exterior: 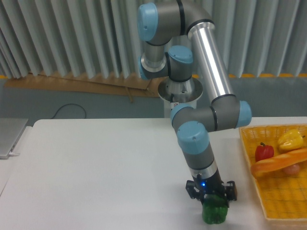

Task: Place the green peppers in a basket
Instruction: 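Lift the green pepper and carry it over the yellow basket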

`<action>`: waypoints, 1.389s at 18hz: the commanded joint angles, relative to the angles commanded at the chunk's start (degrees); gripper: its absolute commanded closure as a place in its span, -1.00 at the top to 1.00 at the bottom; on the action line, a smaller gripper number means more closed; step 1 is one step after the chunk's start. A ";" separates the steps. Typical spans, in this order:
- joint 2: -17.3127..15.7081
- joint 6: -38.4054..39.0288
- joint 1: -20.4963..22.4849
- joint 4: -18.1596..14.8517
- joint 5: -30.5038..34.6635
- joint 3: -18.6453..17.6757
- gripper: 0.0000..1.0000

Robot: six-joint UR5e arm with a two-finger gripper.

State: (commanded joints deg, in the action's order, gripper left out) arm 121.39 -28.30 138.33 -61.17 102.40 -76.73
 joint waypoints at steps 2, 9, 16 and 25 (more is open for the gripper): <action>-1.93 -0.27 1.32 -0.62 -1.06 -1.05 0.13; -3.61 -1.93 3.70 -1.32 -2.20 -1.32 0.14; -5.46 -7.29 7.38 -2.64 -3.88 -1.67 0.14; -5.46 -16.78 12.92 -2.99 -4.93 -1.58 0.14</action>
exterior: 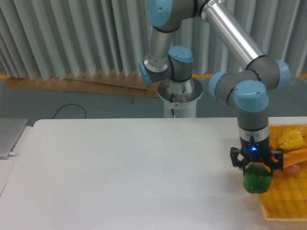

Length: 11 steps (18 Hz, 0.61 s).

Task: Place the green peppers in a basket
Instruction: 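Lift the green pepper and carry it over the yellow basket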

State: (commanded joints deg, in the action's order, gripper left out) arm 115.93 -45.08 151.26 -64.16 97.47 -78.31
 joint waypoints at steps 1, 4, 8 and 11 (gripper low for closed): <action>0.09 -1.05 0.70 0.00 -0.17 0.17 0.14; 0.35 -2.90 2.81 0.00 -0.26 0.35 0.14; 1.05 -4.23 4.22 0.09 0.09 0.35 0.14; 1.49 -4.23 4.75 0.26 0.35 0.53 0.15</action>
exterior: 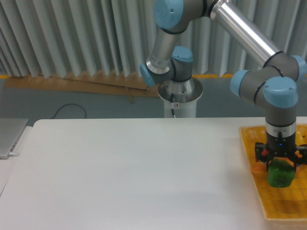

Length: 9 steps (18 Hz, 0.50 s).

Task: Place the green peppers in a basket
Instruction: 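Lift the green pepper and carry it over the yellow basket, then lower the pepper into the basket and open the gripper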

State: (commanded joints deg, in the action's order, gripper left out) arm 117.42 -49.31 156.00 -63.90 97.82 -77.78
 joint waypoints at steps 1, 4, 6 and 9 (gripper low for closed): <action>0.18 0.09 0.00 0.09 0.09 0.00 0.15; 0.70 0.00 0.70 0.18 0.18 0.26 0.15; 0.70 -0.09 0.71 0.18 0.18 0.35 0.17; 1.14 -0.26 0.71 0.26 0.26 0.44 0.19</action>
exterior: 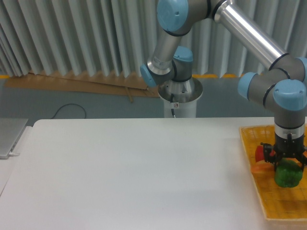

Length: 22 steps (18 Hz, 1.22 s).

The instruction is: Place the green peppers in a basket

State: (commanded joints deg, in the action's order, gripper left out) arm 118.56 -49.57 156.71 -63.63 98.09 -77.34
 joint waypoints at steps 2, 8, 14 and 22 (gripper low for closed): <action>0.44 0.00 0.00 0.09 0.00 0.26 0.21; 0.53 -1.92 0.09 0.09 0.00 0.00 1.00; -0.17 -7.54 1.32 0.09 -0.09 -0.44 1.00; -4.48 -24.60 -4.21 -0.79 0.09 -3.25 1.00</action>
State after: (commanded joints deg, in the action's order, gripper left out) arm 114.08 -74.17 152.50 -64.42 98.17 -80.60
